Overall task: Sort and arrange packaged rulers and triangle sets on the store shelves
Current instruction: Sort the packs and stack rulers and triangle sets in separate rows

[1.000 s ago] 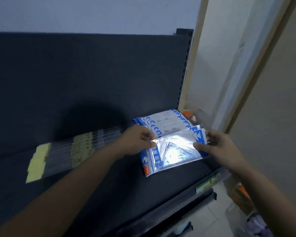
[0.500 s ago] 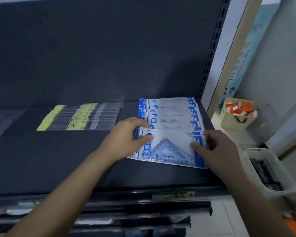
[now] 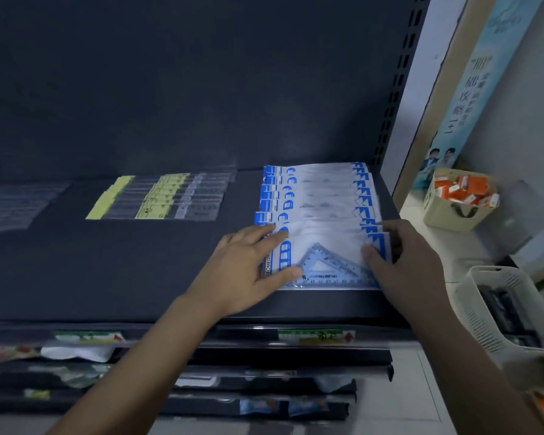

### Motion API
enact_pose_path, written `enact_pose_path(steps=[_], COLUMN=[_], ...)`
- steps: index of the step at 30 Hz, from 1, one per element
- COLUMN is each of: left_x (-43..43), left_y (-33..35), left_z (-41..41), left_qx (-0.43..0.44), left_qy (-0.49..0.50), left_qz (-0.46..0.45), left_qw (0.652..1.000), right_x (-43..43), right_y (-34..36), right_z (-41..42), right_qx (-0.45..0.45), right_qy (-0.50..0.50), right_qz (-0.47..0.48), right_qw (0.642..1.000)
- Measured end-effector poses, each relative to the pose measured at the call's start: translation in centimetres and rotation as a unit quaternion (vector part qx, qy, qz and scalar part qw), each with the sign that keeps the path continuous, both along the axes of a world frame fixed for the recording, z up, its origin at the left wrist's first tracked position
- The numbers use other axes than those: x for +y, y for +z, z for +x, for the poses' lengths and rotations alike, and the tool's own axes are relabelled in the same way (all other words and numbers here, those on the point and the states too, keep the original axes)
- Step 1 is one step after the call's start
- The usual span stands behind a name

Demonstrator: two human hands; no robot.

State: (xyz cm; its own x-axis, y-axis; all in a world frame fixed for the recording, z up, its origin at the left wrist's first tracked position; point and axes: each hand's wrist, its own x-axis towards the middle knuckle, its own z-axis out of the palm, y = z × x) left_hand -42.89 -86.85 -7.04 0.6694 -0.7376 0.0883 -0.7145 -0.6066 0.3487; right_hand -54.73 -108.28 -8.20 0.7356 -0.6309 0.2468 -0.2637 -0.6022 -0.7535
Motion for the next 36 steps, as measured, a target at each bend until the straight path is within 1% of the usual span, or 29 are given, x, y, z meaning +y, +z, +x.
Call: enact_pose_path(steps=[3,5,6,8,10,12,13,16,18,23,25,30,34,36], left_x=[-0.2,-0.2,0.0,1.0,2.9,5.7,7.4,13.3,18.4,33.3,39.8,54.0,61.6,64.2], left_y=[0.0,0.3,0.5,1.1,1.9,2.7,3.1,4.2,4.7,6.5,7.1,7.9,7.8,7.1], left_z=[0.0,-0.2,-0.3,-0.6,-0.6,-0.3,-0.1,0.8,1.6,4.5,5.8,7.6,10.1,12.0], left_qx=[0.015,0.005,-0.012,-0.037,-0.021,-0.004,-0.013,-0.053,-0.074,-0.138,-0.147,-0.161,-0.153,-0.134], left_qy=[0.011,0.021,0.026,0.038,0.055,0.073,0.083,0.124,0.153,0.239,0.279,0.362,0.394,0.402], left_qz=[0.027,0.042,0.042,0.024,-0.002,-0.005,0.001,0.004,0.013,0.085,0.105,0.144,0.167,0.157], left_qw=[0.999,0.999,0.999,0.998,0.998,0.997,0.996,0.991,0.985,0.957,0.943,0.907,0.891,0.892], right_x=[0.1,0.1,0.1,0.7,2.1,4.7,6.3,12.9,18.2,32.3,38.4,51.9,58.2,60.1], right_y=[0.1,0.7,1.2,2.4,3.6,4.5,4.8,5.0,4.7,5.0,5.3,6.0,6.1,6.2], right_z=[0.1,0.2,0.2,0.4,0.8,1.6,2.1,4.1,5.6,11.1,13.7,18.4,21.1,23.0], right_qx=[-0.001,-0.004,-0.008,-0.018,-0.025,-0.026,-0.026,0.015,0.051,0.075,0.064,0.028,0.025,0.029], right_qy=[0.004,-0.002,-0.008,-0.012,0.003,0.029,0.042,0.098,0.126,0.197,0.231,0.312,0.350,0.356], right_qz=[0.022,0.042,0.026,-0.070,-0.148,-0.172,-0.183,-0.215,-0.215,-0.212,-0.203,-0.145,-0.127,-0.127], right_qw=[1.000,0.999,1.000,0.997,0.989,0.984,0.982,0.971,0.967,0.954,0.949,0.939,0.928,0.925])
